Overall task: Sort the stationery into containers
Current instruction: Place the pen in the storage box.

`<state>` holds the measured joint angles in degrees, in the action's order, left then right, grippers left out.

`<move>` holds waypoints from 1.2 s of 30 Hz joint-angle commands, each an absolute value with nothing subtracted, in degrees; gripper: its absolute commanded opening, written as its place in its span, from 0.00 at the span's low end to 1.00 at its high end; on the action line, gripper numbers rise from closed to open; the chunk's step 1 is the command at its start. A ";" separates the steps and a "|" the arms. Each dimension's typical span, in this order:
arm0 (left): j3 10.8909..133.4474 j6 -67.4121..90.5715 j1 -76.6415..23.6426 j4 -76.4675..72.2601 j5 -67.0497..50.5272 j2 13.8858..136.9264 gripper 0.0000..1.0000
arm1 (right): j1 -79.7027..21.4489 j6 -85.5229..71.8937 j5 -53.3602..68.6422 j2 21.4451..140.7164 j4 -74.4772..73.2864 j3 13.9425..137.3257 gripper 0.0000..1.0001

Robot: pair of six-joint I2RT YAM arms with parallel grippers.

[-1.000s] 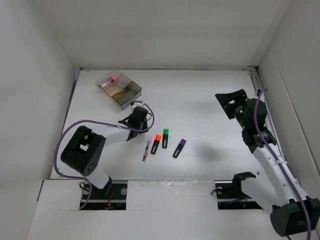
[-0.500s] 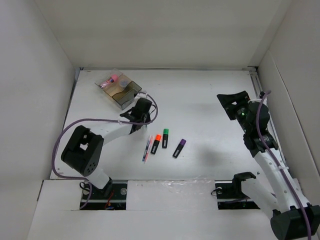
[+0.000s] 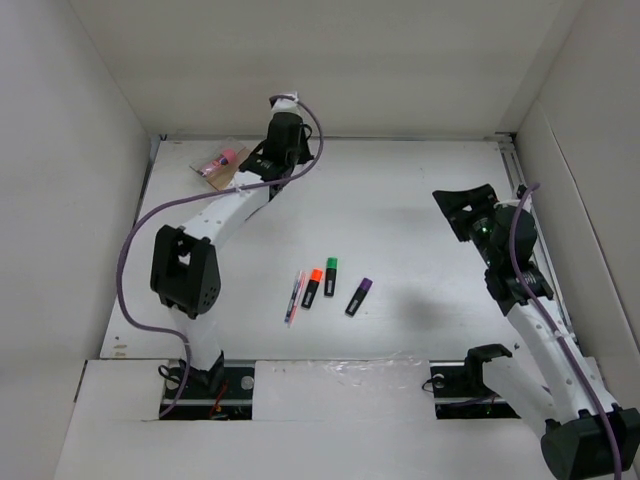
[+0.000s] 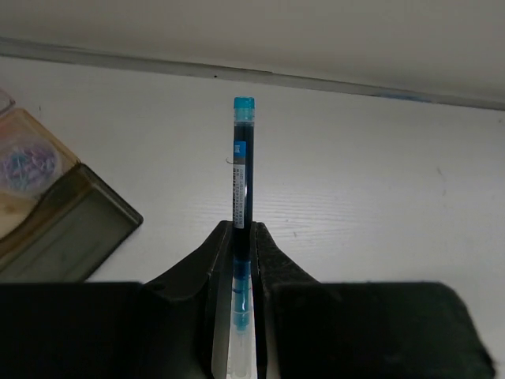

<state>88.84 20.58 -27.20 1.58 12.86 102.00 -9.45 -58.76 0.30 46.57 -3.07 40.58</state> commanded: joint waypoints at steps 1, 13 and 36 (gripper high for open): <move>96.39 10.39 -27.51 5.62 12.92 106.16 0.03 | -9.76 -59.15 0.88 46.41 0.35 40.43 0.68; 95.90 -3.07 -13.81 13.89 -0.18 111.01 0.03 | -10.28 -59.15 0.79 46.32 0.88 39.90 0.68; 94.31 -6.77 -11.16 12.74 2.72 115.14 0.04 | -10.28 -59.15 0.26 46.32 0.88 39.90 0.68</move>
